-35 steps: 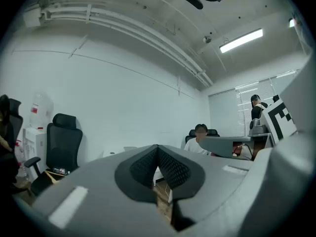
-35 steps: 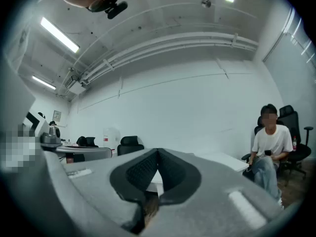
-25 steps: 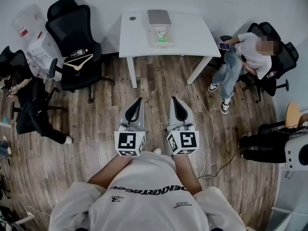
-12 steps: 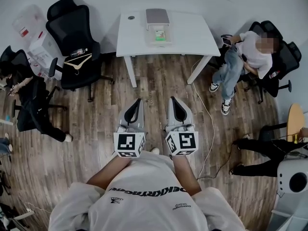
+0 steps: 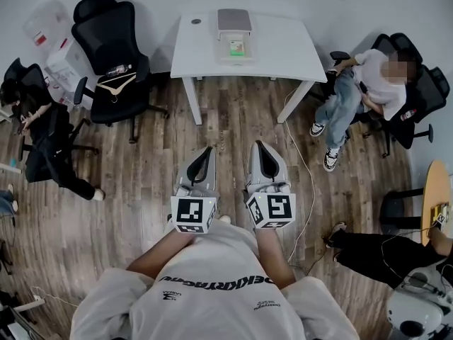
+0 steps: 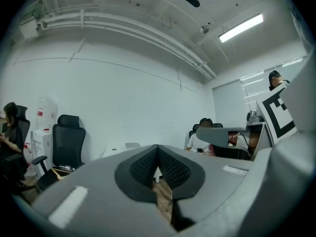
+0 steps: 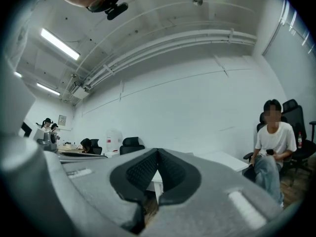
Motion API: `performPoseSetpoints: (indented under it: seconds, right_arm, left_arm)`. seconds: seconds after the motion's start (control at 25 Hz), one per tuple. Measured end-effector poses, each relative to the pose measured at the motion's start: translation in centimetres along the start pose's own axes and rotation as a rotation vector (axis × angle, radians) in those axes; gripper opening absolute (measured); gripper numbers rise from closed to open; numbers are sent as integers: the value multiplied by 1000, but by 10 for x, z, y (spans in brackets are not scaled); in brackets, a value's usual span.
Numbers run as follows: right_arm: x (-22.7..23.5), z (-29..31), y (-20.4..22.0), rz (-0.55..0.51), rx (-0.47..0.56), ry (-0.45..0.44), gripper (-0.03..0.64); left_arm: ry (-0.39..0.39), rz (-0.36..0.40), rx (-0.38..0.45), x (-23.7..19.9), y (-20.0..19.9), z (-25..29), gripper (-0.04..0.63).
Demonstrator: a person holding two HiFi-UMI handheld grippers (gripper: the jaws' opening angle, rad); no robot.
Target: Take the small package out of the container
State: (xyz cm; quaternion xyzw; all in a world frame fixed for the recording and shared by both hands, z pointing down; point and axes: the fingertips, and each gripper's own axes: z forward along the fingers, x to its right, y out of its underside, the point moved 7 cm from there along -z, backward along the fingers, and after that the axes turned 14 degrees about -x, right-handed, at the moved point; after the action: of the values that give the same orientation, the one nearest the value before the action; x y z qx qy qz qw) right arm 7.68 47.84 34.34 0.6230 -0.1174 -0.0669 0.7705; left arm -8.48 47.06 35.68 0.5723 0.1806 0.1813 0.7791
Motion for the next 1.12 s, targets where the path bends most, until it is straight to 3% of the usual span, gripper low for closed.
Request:
performPoseSetpoints:
  seconds: [0.6,1.12]
  right_arm:
    - [32,61,-5,-10,-35,-7,0]
    - [67,191,-16,14,-62,31,0]
  left_arm:
    - [-11,-30,-2,-21,-10,70,3]
    - [29,-22,-17,-88,-38,190,3]
